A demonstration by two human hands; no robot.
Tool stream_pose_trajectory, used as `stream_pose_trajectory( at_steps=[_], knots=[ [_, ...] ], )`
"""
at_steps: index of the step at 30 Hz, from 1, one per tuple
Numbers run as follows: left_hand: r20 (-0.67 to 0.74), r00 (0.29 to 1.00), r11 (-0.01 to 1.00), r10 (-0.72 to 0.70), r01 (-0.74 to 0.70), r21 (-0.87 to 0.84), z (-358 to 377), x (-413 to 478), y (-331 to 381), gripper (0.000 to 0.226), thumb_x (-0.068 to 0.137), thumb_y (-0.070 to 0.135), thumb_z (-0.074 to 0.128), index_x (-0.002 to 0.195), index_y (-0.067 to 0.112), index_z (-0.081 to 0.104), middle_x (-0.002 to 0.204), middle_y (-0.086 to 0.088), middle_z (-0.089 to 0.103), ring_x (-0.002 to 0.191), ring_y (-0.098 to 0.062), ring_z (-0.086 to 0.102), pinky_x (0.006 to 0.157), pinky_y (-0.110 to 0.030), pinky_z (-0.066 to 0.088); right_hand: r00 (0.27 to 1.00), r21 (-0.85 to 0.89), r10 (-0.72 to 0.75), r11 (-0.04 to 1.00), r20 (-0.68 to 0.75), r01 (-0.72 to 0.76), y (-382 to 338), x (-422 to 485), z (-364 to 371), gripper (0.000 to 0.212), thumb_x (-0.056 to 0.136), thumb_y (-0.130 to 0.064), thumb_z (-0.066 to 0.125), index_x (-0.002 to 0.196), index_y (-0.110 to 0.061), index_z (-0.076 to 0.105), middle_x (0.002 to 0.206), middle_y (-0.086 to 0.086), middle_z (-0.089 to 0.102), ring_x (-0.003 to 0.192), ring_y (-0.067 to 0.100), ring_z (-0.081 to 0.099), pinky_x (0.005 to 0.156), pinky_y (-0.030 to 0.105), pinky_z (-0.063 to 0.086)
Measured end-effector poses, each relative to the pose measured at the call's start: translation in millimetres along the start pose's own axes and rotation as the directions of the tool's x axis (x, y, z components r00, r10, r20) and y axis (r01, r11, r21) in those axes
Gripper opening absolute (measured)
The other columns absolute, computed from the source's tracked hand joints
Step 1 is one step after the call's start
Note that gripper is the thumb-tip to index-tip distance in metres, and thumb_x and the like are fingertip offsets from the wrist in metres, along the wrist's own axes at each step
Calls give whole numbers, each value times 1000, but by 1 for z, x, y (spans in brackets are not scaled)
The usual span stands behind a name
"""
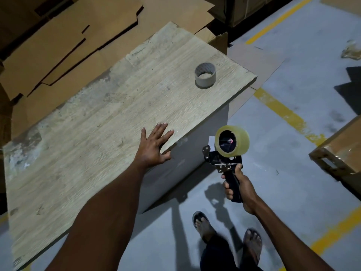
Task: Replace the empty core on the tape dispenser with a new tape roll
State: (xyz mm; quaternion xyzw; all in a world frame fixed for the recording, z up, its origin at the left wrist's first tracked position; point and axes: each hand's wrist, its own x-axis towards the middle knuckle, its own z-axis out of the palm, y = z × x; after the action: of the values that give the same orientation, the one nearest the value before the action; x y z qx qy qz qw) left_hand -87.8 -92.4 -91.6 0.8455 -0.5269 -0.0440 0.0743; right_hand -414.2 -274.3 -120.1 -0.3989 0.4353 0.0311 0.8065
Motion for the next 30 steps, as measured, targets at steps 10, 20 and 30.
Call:
stream_pose_trajectory(
  at_steps=[10, 20, 30],
  knots=[
    [398, 857, 944, -328, 314, 103, -42, -1, 48, 116, 88, 37, 79, 166, 28, -6, 173, -3, -19, 160, -23, -13, 126, -63, 7, 994, -18, -44, 999, 101, 46, -79, -58, 2, 86, 90, -80, 36, 108, -1, 63, 70, 9, 52, 51, 19, 41, 47, 29, 36],
    [198, 762, 779, -617, 627, 12, -83, -60, 93, 39, 101, 43, 56, 127, 16, 68, 130, -5, 68, 124, -28, 58, 101, -40, 39, 975, -127, -30, 990, 221, 59, -136, -82, 40, 88, 91, -81, 29, 102, -2, 66, 72, 10, 60, 57, 25, 61, 43, 28, 44],
    [33, 698, 691, -715, 714, -109, -109, -67, 28, 55, 98, 36, 62, 148, 15, 55, 157, -10, 49, 147, -25, 42, 120, -42, 24, 938, -116, 57, 993, 342, -18, -197, -28, 139, 87, 104, -67, 13, 89, 1, 65, 60, 5, 57, 43, 15, 52, 39, 23, 43]
  ],
)
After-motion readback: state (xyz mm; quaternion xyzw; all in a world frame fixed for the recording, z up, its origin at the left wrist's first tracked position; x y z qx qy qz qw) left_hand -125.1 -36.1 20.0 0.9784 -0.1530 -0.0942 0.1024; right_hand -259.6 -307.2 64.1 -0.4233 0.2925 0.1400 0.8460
